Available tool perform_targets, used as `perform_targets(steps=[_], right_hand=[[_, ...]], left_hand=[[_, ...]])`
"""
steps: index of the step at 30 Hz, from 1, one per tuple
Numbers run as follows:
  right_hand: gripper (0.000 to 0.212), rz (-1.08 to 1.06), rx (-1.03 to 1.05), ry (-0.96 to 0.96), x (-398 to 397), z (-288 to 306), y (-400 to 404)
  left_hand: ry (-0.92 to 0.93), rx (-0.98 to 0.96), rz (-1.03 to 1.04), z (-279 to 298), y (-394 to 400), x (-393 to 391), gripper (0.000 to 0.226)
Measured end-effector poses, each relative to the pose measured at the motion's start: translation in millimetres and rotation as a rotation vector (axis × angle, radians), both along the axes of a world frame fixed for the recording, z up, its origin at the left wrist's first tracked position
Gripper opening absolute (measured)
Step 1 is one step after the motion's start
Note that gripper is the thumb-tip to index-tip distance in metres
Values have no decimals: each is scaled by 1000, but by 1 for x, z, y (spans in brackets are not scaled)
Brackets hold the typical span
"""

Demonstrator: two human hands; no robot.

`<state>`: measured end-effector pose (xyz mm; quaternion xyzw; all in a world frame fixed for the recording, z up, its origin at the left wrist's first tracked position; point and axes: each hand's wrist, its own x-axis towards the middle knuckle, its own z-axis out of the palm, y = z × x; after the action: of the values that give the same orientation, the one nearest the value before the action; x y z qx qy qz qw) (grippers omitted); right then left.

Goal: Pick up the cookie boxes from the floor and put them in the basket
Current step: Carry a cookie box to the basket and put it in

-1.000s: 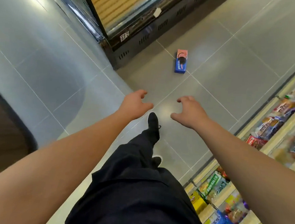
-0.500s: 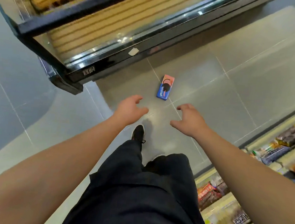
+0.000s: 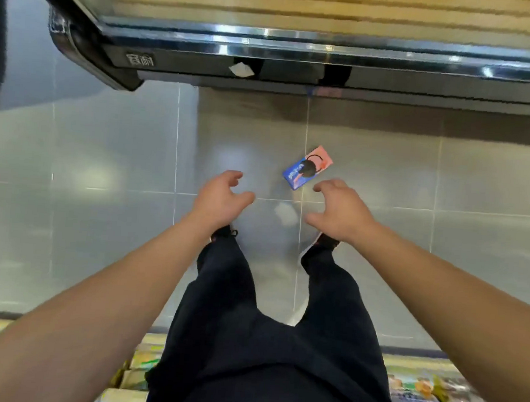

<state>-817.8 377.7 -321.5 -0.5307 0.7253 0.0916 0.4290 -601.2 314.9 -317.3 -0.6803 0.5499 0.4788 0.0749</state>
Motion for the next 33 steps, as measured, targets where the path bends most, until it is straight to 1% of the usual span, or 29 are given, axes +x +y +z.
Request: perform_targets(steps=[4,7,9,11,14,17,20,22,24,26,28,31,33], right_hand=[[61,159,12,8,-27,-16,-18],[60,201,52,9,-28,-38,-29],[61,189,56,4,-29,-59,-34],[61,164,51,-8,-30,-81,-36],[59,190,52,10,-34,-128,-38],[59,184,74,40,-47,-189,-40],[60,163,100,42,-62,-258,-38],[61,140,68,34,-74,-309,-43],[60,120,26,23,-82,-352,-48],[58,95,-14,24,-96,-416,-56],[59,43,-46,14,-106,-450,-62],[66,-86,-172,63,-129,-514,-80],[75,-153,-174,96,-139,-556,-92]], left_hand=[[29,-11,215,-13,23,-20,56],[53,9,364,-34,37,-28,54],[88,37,452,-56,46,-36,54],[118,61,485,-80,51,-45,57],[139,81,520,-126,57,-55,61],[133,104,574,-186,64,-70,55],[139,119,643,-248,68,-86,54],[156,119,670,-297,68,-99,57],[166,125,696,-339,70,-111,53],[179,139,711,-406,66,-128,50],[176,155,683,-441,61,-137,51],[167,140,701,-505,44,-152,52],[156,132,749,-551,32,-154,56]])
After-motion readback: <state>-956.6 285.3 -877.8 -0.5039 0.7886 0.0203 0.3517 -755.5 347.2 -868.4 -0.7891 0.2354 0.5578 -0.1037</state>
